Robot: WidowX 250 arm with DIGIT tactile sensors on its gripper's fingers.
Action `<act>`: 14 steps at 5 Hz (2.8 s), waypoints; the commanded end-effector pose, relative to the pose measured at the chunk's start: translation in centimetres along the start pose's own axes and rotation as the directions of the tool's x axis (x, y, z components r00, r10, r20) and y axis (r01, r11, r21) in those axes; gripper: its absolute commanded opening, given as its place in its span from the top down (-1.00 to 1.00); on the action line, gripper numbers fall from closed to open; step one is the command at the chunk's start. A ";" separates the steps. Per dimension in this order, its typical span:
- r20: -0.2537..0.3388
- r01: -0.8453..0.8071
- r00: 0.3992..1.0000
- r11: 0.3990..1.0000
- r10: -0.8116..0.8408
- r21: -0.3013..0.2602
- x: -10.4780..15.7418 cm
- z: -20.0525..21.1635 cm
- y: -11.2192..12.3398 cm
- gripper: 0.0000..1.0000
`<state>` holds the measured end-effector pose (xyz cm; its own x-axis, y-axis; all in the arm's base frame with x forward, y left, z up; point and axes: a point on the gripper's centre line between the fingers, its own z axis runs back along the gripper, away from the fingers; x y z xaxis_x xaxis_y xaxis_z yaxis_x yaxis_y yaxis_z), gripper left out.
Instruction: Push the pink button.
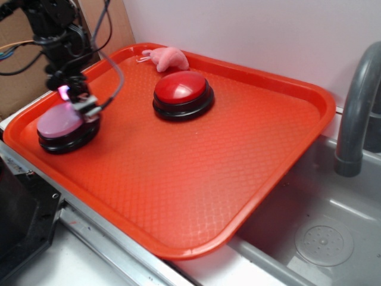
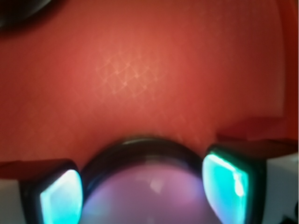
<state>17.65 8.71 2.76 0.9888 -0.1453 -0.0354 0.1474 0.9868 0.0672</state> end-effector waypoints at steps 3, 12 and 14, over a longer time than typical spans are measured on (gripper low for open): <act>0.045 -0.021 0.999 0.999 0.023 -0.029 -3.1 9.7 -0.2 -1.00; -0.018 -0.031 0.999 0.999 0.031 -0.021 -2.1 13.3 -0.3 -1.00; -0.018 -0.035 0.999 0.999 0.034 -0.014 -2.1 13.7 -0.4 -1.00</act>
<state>15.21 7.56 15.16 0.9892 -0.1026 -0.1051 0.1057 0.9941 0.0242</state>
